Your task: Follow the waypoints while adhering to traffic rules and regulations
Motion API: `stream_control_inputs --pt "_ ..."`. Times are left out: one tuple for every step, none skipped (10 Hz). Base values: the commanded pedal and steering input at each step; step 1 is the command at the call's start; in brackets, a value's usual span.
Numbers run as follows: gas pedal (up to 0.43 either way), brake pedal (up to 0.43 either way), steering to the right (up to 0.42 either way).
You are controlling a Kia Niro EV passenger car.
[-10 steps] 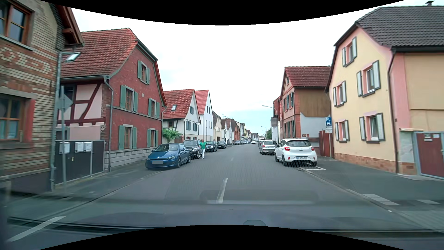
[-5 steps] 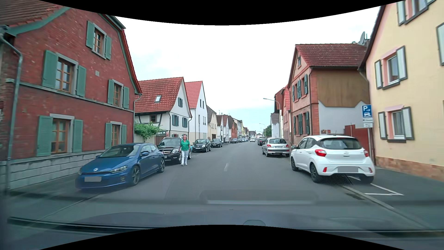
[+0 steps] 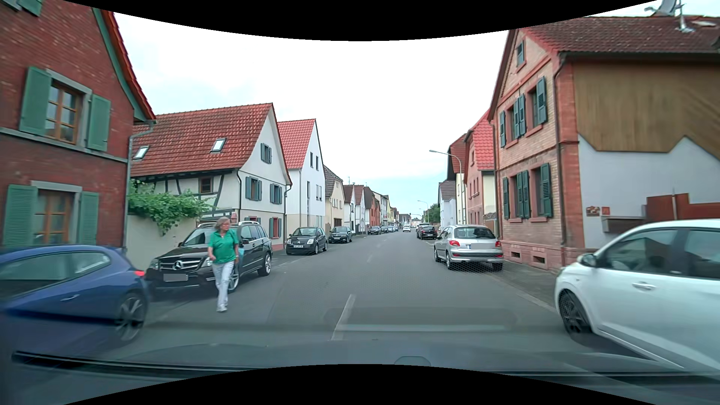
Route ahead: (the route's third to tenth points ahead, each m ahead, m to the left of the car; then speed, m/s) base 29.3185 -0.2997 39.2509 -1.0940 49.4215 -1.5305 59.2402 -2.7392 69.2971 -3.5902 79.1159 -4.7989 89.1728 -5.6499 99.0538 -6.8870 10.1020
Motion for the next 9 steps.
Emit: stream_control_inputs --pt "0.059 0.0 0.01" --pt "0.059 0.0 0.01" --pt "0.059 0.0 0.01" --pt "0.059 0.0 0.01" --pt "0.059 0.0 0.009" --pt "0.059 0.0 0.007" --pt "0.059 0.0 0.006" --pt "0.059 0.0 0.006" --pt "0.059 0.0 0.006"
